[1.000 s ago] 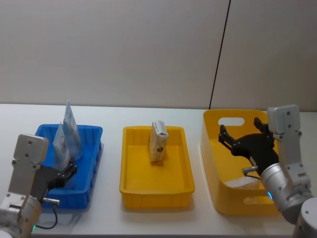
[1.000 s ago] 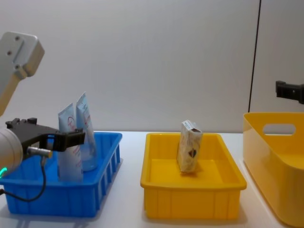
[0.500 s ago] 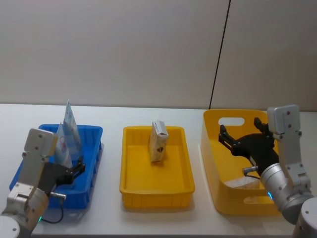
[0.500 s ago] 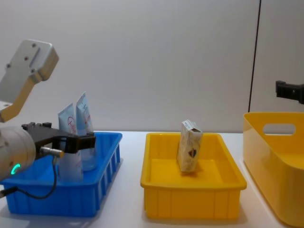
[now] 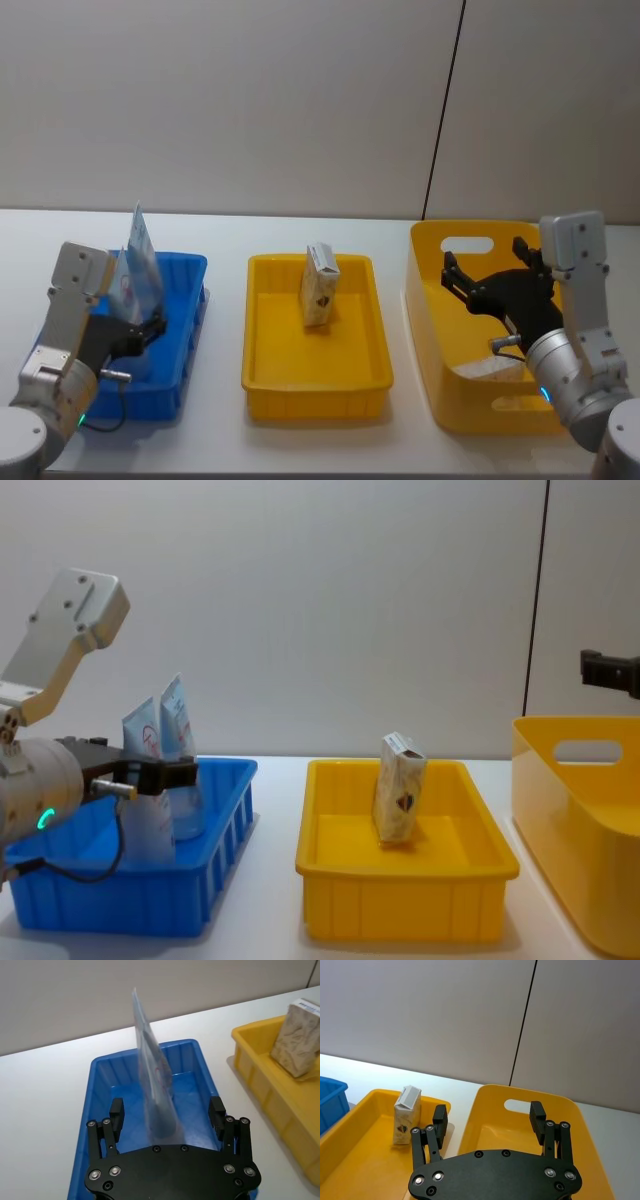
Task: Bimanual collaborative sorting of washing and personal care products
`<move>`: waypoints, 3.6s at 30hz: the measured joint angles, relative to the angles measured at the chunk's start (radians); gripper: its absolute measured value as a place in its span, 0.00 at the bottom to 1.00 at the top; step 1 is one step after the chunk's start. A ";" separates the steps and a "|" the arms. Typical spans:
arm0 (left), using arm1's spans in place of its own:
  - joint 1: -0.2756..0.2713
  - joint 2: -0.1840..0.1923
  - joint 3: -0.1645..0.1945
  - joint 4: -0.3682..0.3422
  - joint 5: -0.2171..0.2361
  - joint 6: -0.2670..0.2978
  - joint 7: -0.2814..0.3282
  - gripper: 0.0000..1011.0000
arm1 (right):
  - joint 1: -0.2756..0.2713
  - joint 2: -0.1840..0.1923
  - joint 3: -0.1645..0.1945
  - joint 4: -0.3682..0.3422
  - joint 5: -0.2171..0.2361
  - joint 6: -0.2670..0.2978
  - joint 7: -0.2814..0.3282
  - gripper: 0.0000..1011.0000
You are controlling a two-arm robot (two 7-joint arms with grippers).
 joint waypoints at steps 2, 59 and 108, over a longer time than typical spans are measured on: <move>-0.008 -0.003 -0.002 0.014 0.007 0.004 0.009 0.99 | 0.000 0.000 0.000 0.000 0.000 0.000 0.000 0.99; -0.151 -0.062 0.016 0.260 0.080 0.050 -0.050 0.36 | 0.000 0.000 0.000 0.000 0.000 0.000 0.000 0.99; -0.073 0.056 -0.047 0.018 -0.014 -0.200 -0.346 0.30 | 0.000 0.000 0.000 0.000 0.000 0.000 0.000 0.99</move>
